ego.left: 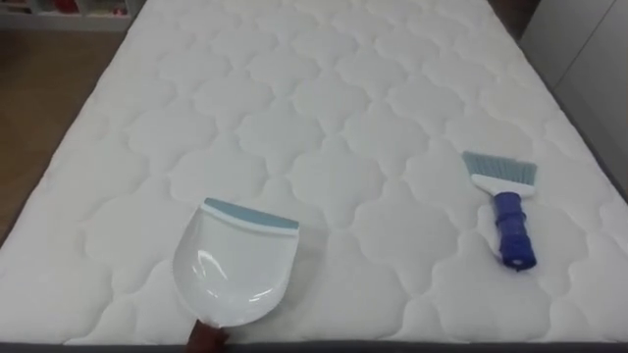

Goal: Clean bed

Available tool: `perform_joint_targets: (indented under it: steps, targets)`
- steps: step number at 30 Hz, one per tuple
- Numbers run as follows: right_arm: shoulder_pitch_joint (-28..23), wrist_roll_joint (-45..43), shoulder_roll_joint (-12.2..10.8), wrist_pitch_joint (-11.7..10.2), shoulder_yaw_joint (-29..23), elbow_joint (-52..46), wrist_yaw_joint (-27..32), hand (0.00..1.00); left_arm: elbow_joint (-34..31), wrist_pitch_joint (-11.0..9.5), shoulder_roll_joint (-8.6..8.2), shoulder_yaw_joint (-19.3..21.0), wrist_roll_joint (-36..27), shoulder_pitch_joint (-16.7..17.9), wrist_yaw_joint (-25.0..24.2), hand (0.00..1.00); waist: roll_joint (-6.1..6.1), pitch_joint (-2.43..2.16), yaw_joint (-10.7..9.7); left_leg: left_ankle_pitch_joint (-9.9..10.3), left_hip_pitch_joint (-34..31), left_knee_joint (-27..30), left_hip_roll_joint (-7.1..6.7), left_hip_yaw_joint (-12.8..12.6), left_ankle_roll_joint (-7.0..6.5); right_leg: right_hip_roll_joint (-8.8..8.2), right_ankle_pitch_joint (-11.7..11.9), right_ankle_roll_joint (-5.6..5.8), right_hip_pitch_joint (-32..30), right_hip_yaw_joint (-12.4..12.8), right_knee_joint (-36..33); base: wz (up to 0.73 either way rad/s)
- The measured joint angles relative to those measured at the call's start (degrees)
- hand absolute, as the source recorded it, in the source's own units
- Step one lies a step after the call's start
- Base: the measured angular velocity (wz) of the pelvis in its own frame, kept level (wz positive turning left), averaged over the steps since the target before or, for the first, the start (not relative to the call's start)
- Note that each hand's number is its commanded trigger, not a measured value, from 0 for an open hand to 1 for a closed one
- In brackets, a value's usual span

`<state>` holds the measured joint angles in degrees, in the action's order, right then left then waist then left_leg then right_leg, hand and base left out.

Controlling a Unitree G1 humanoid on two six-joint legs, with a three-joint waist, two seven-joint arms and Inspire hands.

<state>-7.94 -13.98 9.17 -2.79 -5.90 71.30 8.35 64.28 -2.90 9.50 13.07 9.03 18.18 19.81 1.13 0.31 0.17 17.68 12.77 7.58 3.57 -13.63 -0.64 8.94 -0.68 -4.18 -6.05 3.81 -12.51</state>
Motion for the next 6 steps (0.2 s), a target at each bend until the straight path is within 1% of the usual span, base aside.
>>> perform_joint_targets:
  steps: [2,5,6]
  targets:
    - [-0.30,-0.12,0.02,2.28,0.04,0.57,-1.76,0.00,-0.03,2.24,-0.02,-0.25,0.21,0.31,-3.21,0.00,-0.03,-0.07,-0.10,0.10,-0.07,0.10,0.18,-0.09,0.06,0.02,-0.14,-0.12,-0.04,-0.22,-0.09,0.00]
    - [0.00,-0.25,0.03,3.97,0.21,1.61,-3.88,0.00,-0.02,4.25,-0.04,-0.55,0.63,0.19,-6.88,0.00,-0.15,-0.12,-0.01,0.14,-0.06,0.22,0.16,0.05,0.14,0.06,-0.25,-0.17,-0.10,-0.21,-0.25,0.00]
    - [0.08,-0.25,0.03,4.18,0.32,1.61,-4.34,0.00,-0.02,4.49,-0.04,-0.94,0.63,-0.04,-7.42,0.00,-0.19,-0.14,-0.03,0.14,-0.08,0.23,0.14,0.08,0.14,0.05,-0.25,-0.17,-0.10,-0.23,-0.24,0.00]
